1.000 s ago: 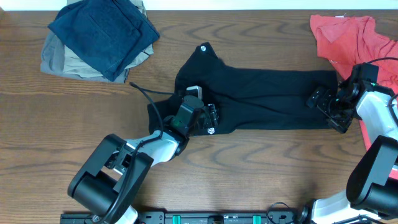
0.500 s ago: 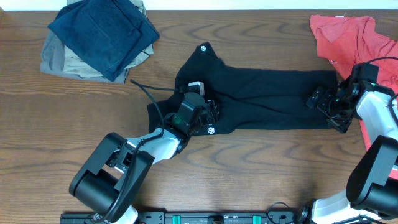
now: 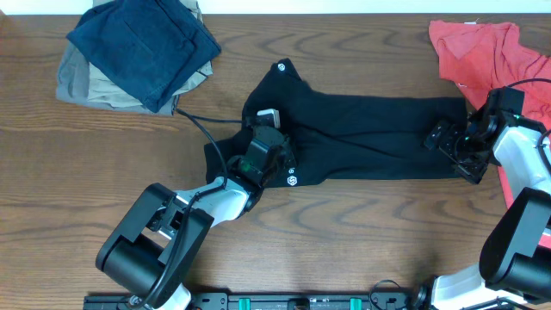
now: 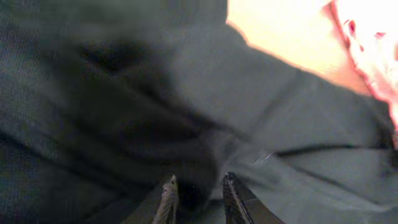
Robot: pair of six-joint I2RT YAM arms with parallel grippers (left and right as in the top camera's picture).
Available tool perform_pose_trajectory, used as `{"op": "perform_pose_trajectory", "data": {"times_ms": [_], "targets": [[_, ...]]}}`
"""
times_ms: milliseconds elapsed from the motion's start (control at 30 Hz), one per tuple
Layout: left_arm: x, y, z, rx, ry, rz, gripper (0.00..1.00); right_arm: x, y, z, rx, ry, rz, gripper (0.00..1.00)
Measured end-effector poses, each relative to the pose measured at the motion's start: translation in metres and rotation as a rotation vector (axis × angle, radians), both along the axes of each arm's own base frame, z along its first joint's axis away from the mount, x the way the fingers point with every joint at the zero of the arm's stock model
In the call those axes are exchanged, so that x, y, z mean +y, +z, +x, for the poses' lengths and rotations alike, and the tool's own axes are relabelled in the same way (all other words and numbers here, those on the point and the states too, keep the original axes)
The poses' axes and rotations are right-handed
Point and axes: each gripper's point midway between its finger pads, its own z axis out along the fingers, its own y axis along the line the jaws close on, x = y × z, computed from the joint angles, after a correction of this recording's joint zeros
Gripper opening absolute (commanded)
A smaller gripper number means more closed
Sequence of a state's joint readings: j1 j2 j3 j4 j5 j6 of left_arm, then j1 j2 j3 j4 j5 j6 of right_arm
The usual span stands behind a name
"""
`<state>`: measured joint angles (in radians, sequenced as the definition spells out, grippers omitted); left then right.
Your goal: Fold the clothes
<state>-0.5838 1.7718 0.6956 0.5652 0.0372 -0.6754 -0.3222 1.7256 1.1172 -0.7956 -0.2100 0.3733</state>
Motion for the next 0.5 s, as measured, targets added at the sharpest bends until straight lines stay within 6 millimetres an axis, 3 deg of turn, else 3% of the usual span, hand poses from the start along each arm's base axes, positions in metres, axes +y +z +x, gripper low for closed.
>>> {"op": "perform_pose_trajectory", "data": {"times_ms": [267, 333, 500], "targets": [[0.0008, 0.0076, 0.0063, -0.04, 0.016, -0.003, 0.22, 0.0, 0.0, -0.0001, 0.0, 0.0, 0.0, 0.99], [0.0012, 0.0071, 0.0063, -0.041, 0.015, 0.002, 0.31, 0.0, 0.0, -0.0001, 0.0, 0.0, 0.0, 0.99], [0.0026, -0.0015, 0.0007, 0.005, 0.015, 0.009, 0.41, -0.0001, 0.0, 0.0, 0.0, 0.0, 0.0, 0.99]]}}
